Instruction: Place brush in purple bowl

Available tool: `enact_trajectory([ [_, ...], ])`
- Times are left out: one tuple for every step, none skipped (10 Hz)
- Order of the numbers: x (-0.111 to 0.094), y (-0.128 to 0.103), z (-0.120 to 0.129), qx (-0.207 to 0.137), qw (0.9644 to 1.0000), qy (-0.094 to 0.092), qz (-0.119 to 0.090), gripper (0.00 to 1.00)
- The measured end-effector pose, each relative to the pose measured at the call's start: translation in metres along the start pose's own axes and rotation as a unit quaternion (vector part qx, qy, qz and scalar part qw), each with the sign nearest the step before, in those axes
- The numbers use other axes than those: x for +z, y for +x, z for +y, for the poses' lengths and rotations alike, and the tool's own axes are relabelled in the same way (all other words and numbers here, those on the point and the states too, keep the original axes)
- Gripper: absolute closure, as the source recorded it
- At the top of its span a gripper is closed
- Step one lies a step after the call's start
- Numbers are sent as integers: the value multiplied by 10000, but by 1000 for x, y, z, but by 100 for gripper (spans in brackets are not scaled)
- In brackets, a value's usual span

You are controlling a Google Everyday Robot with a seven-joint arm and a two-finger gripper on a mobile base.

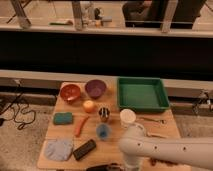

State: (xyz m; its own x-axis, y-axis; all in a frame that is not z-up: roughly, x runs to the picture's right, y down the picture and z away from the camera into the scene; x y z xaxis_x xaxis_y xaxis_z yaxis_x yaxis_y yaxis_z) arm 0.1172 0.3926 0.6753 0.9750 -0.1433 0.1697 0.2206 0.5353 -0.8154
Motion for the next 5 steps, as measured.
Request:
enact_trajectory([
  [-17,2,-8,6,9999,134,-66,100],
  [-34,5,-17,12,9996,249,-108,100],
  [-50,8,-26,16,9992,371,-147,100],
  [-61,8,-31,15,9987,470,-175,100],
  [-69,8,-36,10,9983,556,-194,100],
])
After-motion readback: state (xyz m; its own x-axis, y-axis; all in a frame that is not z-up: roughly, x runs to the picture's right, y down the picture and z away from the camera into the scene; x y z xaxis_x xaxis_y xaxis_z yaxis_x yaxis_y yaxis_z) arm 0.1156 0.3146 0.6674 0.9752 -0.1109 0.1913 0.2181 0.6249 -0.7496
